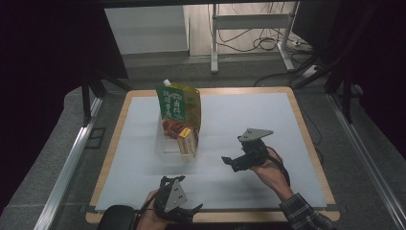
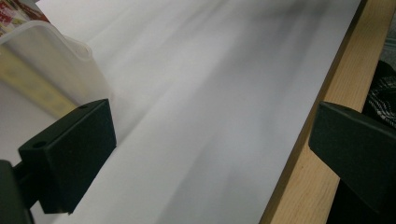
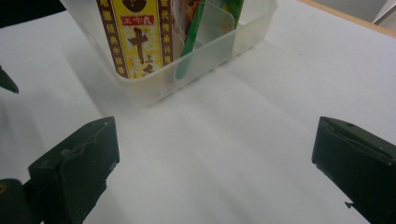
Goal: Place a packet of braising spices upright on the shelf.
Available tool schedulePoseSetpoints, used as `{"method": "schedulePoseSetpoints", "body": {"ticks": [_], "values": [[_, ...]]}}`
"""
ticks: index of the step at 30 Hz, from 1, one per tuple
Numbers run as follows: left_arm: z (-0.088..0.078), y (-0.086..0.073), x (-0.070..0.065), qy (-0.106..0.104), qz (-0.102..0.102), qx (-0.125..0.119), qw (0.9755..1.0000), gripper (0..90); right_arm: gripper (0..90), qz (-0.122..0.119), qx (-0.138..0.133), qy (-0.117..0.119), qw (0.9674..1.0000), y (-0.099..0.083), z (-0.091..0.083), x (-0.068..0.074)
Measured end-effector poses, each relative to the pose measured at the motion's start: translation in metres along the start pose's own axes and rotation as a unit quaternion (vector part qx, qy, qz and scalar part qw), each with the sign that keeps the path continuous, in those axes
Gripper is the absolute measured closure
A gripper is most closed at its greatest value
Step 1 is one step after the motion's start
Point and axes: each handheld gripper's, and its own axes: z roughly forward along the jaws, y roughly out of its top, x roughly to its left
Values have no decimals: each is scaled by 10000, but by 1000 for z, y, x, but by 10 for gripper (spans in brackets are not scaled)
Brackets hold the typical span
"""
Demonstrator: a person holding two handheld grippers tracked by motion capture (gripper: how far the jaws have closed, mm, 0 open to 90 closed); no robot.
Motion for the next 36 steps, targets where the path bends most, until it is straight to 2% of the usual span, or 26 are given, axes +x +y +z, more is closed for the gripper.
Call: {"method": "schedulePoseSetpoints", "body": {"ticks": [9,16,22,36], "values": [[0,0,1,19,-51,12,10000,4,5,-20,79,-50,10000,-16,-17,-2],[1,-1,1,27,-79,-2,10000,4,4,-77,90,-181,9998,-31,-29,0],[1,-1,2,47,-113,-5,9999,4,4,-15,-11,-301,9995,-41,-43,-2],[2,-2,2,74,-101,47,9999,4,4,208,-42,-562,9982,-68,-68,-7]]}}
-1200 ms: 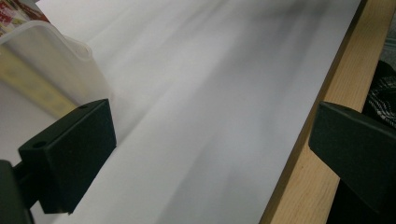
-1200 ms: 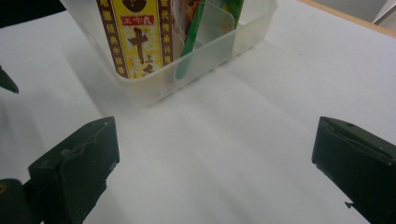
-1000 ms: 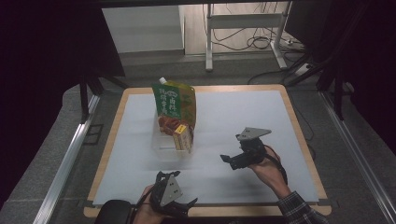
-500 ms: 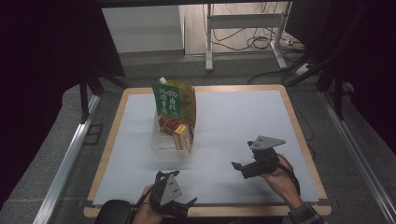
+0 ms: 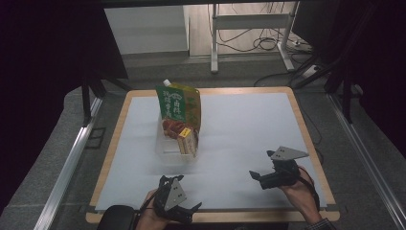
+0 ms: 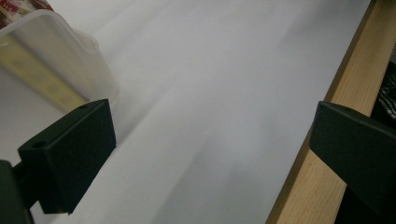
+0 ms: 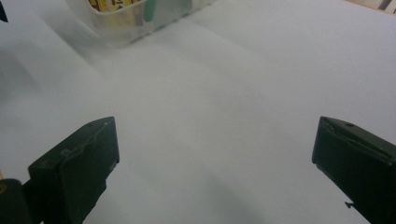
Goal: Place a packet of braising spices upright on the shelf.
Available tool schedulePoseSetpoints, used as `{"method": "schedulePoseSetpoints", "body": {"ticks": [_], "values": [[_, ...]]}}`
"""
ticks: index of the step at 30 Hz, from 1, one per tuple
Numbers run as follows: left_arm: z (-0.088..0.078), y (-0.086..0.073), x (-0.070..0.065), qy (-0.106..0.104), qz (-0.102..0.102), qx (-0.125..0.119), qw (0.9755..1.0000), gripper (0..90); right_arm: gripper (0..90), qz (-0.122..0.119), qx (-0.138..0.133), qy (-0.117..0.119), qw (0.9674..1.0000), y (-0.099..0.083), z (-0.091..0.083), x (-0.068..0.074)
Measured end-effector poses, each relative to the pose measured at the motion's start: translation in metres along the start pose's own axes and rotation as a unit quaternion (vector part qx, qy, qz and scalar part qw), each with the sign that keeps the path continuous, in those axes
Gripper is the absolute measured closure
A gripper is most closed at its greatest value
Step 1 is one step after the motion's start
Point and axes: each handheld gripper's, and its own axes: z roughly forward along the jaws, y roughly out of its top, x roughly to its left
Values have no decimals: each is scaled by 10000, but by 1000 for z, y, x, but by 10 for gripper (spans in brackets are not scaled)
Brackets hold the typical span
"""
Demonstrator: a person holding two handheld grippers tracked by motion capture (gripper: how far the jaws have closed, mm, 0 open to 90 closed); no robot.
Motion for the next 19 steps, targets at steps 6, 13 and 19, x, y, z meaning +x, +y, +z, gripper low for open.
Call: {"method": "schedulePoseSetpoints", "body": {"ticks": [6,13,19], "values": [[0,0,1,29,28,54,10000,4,4,84,37,-162,9998,-12,-9,-4],[0,-1,2,52,12,70,10000,4,4,224,249,-299,9990,-27,-16,-10],[1,0,2,57,-33,53,10000,4,4,316,347,-315,9984,-33,-18,-13]]}}
